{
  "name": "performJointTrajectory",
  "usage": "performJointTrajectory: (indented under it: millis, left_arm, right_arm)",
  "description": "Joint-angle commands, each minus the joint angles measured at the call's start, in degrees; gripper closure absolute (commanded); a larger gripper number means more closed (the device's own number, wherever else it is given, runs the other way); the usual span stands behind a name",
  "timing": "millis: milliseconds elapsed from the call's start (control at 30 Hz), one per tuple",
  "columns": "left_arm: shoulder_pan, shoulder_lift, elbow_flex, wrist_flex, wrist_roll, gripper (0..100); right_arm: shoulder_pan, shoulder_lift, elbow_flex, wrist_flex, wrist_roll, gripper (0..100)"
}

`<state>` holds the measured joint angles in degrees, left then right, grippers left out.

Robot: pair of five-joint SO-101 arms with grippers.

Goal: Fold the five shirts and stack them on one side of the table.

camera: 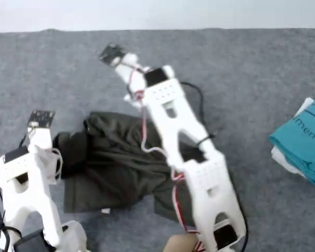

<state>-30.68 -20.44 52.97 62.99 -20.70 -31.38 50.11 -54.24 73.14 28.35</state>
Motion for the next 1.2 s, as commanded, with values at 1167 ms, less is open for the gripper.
performJointTrajectory:
  millis: [1167]
  left_arm:
    - [-0.4, -0.9, 4.0, 0.5, 0.4, 93]
  right_arm:
    - [-12.1, 26.3, -29.3, 4.2, 13.7, 99.2]
